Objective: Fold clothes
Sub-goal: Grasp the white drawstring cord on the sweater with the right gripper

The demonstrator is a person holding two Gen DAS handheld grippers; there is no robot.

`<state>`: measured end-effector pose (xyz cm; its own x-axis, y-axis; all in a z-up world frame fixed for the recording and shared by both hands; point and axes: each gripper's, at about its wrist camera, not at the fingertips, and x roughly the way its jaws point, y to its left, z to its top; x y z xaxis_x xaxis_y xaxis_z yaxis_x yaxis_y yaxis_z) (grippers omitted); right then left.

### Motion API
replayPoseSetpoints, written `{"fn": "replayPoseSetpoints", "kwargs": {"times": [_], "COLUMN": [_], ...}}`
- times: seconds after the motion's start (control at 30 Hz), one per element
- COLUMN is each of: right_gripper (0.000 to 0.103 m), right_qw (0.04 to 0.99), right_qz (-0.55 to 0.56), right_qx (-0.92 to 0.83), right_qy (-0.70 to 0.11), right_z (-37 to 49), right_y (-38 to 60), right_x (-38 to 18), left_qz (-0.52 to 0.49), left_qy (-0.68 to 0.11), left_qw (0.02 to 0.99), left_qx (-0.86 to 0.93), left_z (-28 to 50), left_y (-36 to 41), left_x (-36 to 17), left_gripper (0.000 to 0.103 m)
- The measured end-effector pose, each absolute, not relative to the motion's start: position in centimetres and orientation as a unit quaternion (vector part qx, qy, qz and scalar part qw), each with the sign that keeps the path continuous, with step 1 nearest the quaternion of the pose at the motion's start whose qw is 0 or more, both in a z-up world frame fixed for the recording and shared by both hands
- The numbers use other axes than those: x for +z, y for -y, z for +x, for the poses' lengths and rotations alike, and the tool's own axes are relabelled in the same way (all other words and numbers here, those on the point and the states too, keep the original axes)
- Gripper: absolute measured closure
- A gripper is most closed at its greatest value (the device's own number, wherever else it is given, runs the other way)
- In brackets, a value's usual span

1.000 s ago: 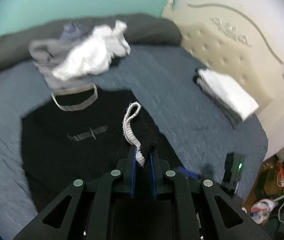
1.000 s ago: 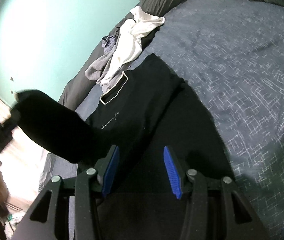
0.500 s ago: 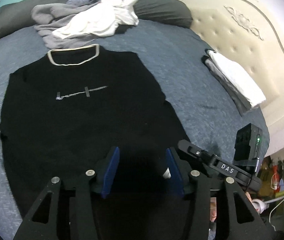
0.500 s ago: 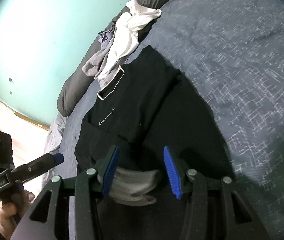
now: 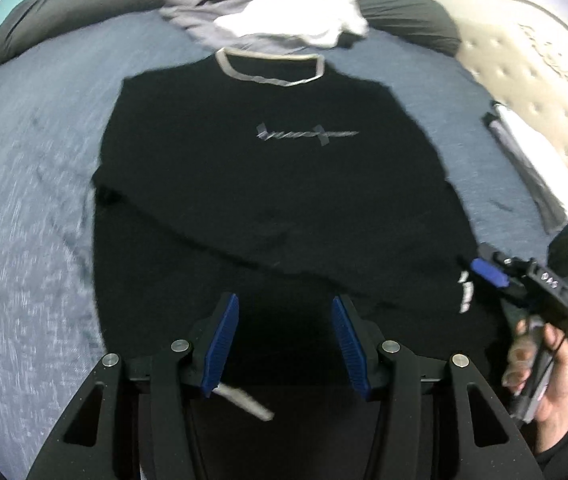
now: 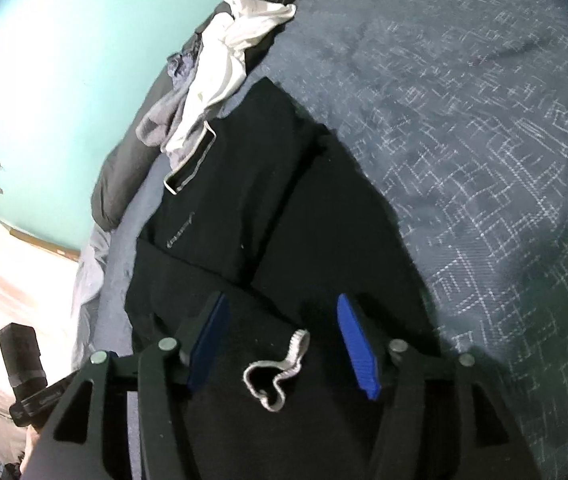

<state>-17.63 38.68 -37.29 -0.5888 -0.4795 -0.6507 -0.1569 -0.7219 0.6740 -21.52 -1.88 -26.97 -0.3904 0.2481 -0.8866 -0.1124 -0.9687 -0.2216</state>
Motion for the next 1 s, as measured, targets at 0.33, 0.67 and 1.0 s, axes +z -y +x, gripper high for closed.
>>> {"fn": "replayPoseSetpoints", "kwargs": {"times": [0.33,0.67,1.0], "right_gripper": [0.057,0.080,0.084], "right_qw": [0.104,0.101,0.111], "right_qz": [0.472,0.490,0.478], "right_qx": [-0.835,-0.843,-0.832], "right_qy": [0.264,0.199,0.258], "right_z": [-18.1,-17.6,-17.1], "right_y": [-36.2,-35.0,-36.3], "right_x": [-37.0,-36.8,-36.4], "left_qz": [-0.556,-0.569,-0.570], "left_qy": [0.089,0.087,0.091], "left_qw": [0.072,0.075,0.077], "left_qx": [0.823,0.814,0.813], "left_z": [-21.2,-20.1,-19.6], "left_y": [5.6,6.0,6.0], "left_x": [-29.6,-31.2,-31.1], "left_gripper": [0.050,0.049,0.049]}}
